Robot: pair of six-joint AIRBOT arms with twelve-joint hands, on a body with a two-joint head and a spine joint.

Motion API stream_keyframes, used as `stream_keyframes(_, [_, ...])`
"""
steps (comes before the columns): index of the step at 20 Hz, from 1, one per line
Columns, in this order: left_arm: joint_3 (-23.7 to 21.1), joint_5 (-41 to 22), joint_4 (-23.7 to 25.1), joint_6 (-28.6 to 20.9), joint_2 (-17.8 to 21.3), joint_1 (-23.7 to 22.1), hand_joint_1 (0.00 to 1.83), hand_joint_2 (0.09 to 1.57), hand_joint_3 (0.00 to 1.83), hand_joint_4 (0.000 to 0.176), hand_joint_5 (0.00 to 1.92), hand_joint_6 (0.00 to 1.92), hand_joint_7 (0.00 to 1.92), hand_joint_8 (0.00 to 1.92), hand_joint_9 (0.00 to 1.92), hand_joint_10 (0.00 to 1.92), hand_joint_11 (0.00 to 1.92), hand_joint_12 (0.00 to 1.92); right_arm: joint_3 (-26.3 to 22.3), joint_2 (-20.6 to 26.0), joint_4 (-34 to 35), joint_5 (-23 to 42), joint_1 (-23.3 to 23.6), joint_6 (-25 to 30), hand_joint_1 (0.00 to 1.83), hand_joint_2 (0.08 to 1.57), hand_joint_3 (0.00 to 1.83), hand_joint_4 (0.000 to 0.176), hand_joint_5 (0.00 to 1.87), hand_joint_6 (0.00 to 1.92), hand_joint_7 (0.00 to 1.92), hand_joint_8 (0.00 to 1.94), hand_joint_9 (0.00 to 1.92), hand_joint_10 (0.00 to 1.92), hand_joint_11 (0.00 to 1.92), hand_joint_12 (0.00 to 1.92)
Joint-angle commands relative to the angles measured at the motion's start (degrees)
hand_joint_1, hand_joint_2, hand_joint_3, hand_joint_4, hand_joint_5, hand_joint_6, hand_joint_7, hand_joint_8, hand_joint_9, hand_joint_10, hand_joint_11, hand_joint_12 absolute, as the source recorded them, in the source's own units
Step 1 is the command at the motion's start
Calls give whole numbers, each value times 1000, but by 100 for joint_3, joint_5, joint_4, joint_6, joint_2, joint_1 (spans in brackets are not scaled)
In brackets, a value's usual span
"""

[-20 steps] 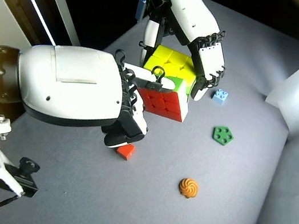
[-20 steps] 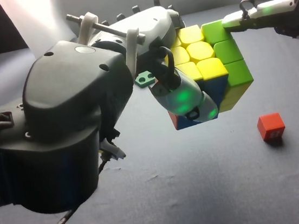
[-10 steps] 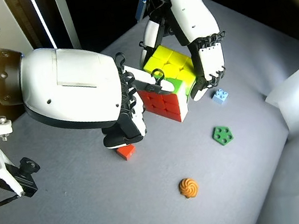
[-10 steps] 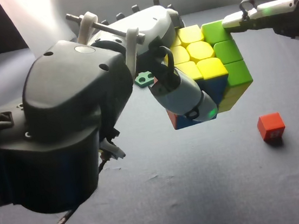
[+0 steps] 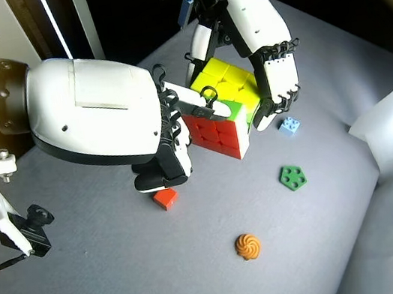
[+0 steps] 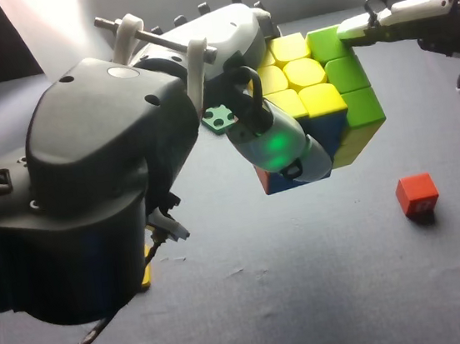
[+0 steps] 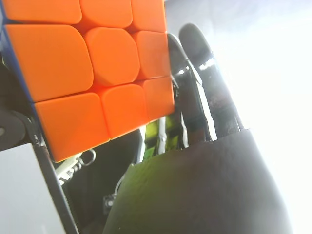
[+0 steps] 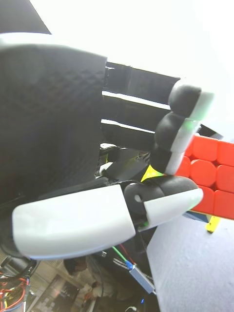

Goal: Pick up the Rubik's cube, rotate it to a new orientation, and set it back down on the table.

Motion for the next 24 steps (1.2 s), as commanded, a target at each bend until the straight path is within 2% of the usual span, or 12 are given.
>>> stream_keyframes(1, [-20, -8, 702, -188, -1, -190, 1195, 1242, 0, 0, 931, 1041, 528, 1570, 526, 954, 398, 1140, -29, -60, 87, 274, -12, -19, 1128, 1277, 1, 0, 216, 2, 949, 1889, 1030, 1921, 980, 1921])
stream_keyframes(3, [-20, -8, 694, -178, 0, -191, 1194, 1243, 1, 0, 924, 1059, 530, 1574, 517, 955, 392, 1155, -30, -89, -29, 274, -156, -5, 1133, 1282, 2, 0, 215, 2, 914, 1902, 1000, 1921, 954, 1921])
stream_keyframes(6, [-18, -8, 676, -158, 6, -198, 1212, 1210, 0, 0, 991, 926, 596, 1527, 543, 948, 353, 1166, -28, -91, -52, 273, -152, -5, 1108, 1288, 1, 0, 218, 1, 931, 1889, 1007, 1921, 968, 1921])
stream_keyframes(9, [-14, -8, 676, -150, 11, -204, 1191, 1247, 1, 0, 915, 1053, 533, 1608, 468, 1041, 295, 1258, -30, -90, -65, 321, -134, 35, 1107, 1290, 2, 0, 203, 1, 928, 1855, 1004, 1921, 964, 1921])
stream_keyframes(11, [-14, -7, 676, -150, 11, -206, 1209, 1212, 0, 0, 980, 974, 594, 1501, 514, 955, 261, 1242, -27, -89, -125, 325, -156, 35, 1098, 1301, 5, 0, 209, 4, 933, 1853, 1003, 1921, 964, 1921])
stream_keyframes(14, [-15, -6, 676, -148, 14, -210, 1205, 1223, 1, 0, 961, 978, 573, 1554, 526, 981, 323, 1221, -29, 124, -22, 595, 214, 43, 1150, 1271, 0, 0, 186, 2, 951, 1838, 1027, 1921, 985, 1921])
stream_keyframes(15, [-12, -6, 676, -148, 14, -216, 1199, 1231, 1, 0, 944, 1005, 562, 1573, 512, 975, 337, 1222, -31, 292, -11, 971, 437, 143, 1159, 1263, 0, 0, 205, 8, 964, 1844, 1039, 1921, 994, 1921])
stream_keyframes(16, [-12, -6, 676, -148, 15, -220, 1195, 1240, 0, 0, 934, 1014, 538, 1595, 460, 992, 265, 1260, -30, 381, -11, 1099, 545, 207, 1161, 1270, 0, 0, 238, 12, 943, 1874, 1024, 1921, 978, 1921])
stream_keyframes(17, [-11, -6, 676, -148, 15, -221, 1193, 1241, 0, 0, 932, 1016, 535, 1599, 423, 1031, 219, 1307, -30, 474, -26, 1138, 609, 238, 1154, 1272, 0, 0, 247, 11, 937, 1883, 1020, 1921, 977, 1921])
stream_keyframes(19, [-18, -5, 676, -148, 14, -224, 1197, 1233, 1, 0, 943, 1013, 551, 1570, 462, 1004, 257, 1260, -26, 619, -288, 1160, 629, 475, 1186, 1251, 0, 0, 244, 2, 934, 1852, 1008, 1921, 969, 1921])
stream_keyframes(22, [-20, 82, 723, -148, 20, -214, 1182, 1260, 1, 0, 892, 1123, 499, 1593, 405, 997, 228, 1290, -28, 729, -313, 1174, 609, 817, 1176, 1249, 0, 0, 232, 2, 939, 1940, 1030, 1921, 1002, 1921])
stream_keyframes(24, [-23, 231, 843, -148, 60, -158, 1202, 1224, 2, 0, 954, 1035, 570, 1506, 500, 918, 232, 1222, -29, 798, -317, 1177, 625, 1212, 1153, 1253, 1, 0, 253, 6, 955, 1913, 1027, 1921, 983, 1921])
